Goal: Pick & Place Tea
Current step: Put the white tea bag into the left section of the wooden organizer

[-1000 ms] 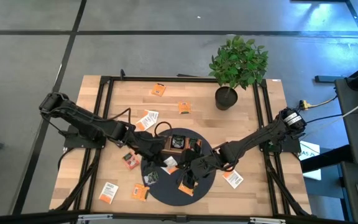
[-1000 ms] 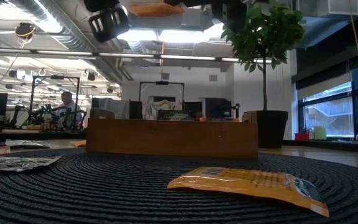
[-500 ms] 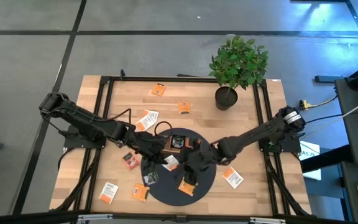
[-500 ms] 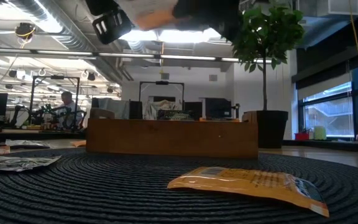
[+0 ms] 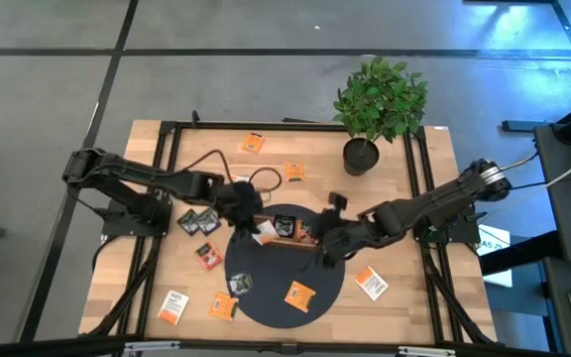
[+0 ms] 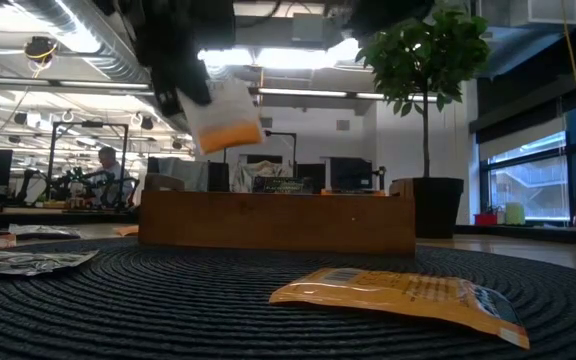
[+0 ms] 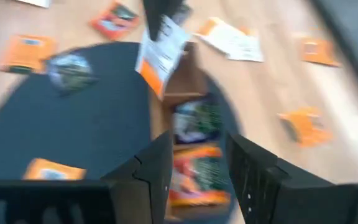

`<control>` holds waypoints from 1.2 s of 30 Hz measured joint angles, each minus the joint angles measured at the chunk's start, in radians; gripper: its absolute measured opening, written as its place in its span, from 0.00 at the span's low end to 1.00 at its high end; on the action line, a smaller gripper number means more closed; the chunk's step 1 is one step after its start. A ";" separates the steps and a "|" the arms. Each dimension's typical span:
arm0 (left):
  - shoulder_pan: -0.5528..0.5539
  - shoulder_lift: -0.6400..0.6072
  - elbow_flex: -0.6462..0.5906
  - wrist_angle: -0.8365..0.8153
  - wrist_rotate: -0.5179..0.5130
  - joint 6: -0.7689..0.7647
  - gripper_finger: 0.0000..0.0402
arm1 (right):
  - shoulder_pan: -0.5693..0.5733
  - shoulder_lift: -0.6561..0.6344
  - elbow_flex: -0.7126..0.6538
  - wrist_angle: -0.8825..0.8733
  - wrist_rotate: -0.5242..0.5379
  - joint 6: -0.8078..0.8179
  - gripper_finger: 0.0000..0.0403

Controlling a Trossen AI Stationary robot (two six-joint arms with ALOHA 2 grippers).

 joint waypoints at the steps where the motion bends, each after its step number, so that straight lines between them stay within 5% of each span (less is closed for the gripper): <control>1: 0.027 0.000 0.000 -0.009 0.013 0.030 0.01 | -0.001 -0.008 0.000 -0.016 0.026 0.000 0.37; 8: 0.175 0.014 0.070 -0.136 0.098 0.260 0.01 | -0.019 -0.010 -0.001 0.000 0.136 -0.004 0.37; 18: 0.207 0.191 0.274 -0.430 0.084 0.530 0.01 | -0.103 -0.007 -0.002 0.006 0.154 -0.001 0.37; 36: 0.207 0.353 0.288 -0.435 -0.023 0.582 0.03 | -0.130 -0.007 -0.002 0.000 0.149 0.050 0.37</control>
